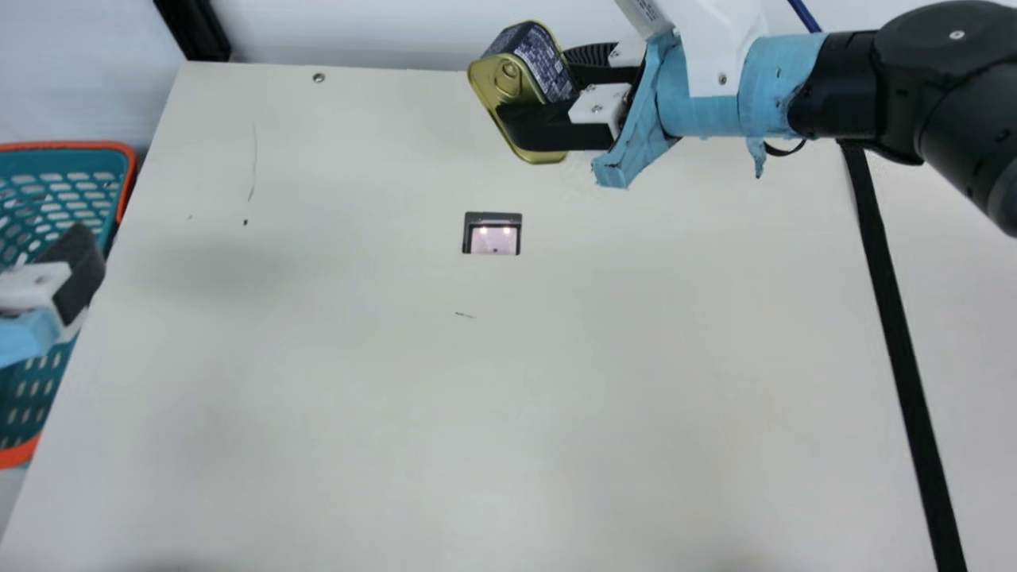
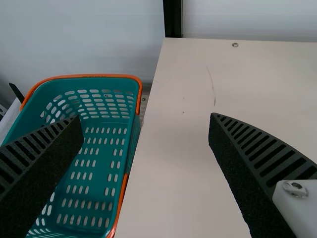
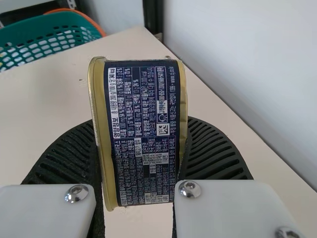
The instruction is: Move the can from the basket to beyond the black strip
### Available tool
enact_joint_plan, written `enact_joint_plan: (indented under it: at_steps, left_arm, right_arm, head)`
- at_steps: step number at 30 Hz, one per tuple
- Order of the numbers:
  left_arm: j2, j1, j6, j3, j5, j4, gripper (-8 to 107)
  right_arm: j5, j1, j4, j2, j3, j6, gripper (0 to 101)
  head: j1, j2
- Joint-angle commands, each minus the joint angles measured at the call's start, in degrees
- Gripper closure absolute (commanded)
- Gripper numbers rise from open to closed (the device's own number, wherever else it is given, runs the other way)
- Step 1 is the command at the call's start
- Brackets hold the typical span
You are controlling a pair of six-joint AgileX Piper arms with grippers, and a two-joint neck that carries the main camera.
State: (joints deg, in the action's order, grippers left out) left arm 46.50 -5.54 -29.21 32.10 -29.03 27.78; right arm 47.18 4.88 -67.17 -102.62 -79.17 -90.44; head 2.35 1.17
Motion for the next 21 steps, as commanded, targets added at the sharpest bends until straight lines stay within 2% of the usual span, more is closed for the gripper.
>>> enact_joint_plan:
  at_steps: [1,11,21]
  left_arm:
    - [0.0,0.0,0.0,0.0,0.0,0.0,9]
    - [0.0,0.0,0.0,0.0,0.0,0.0,9]
    - [0.0,0.0,0.0,0.0,0.0,0.0,9]
  right_arm:
    - [-0.8,-0.8,1.1,1.6,1.2,0.8,101]
    - [-5.0,-6.3,11.3,8.7,7.0,7.9,101]
    - [-6.6,-13.3,21.3,14.5,11.7,14.9,101]
  head:
    - [0.8,2.2]
    - [2.4,10.9]
    - [4.0,18.0]
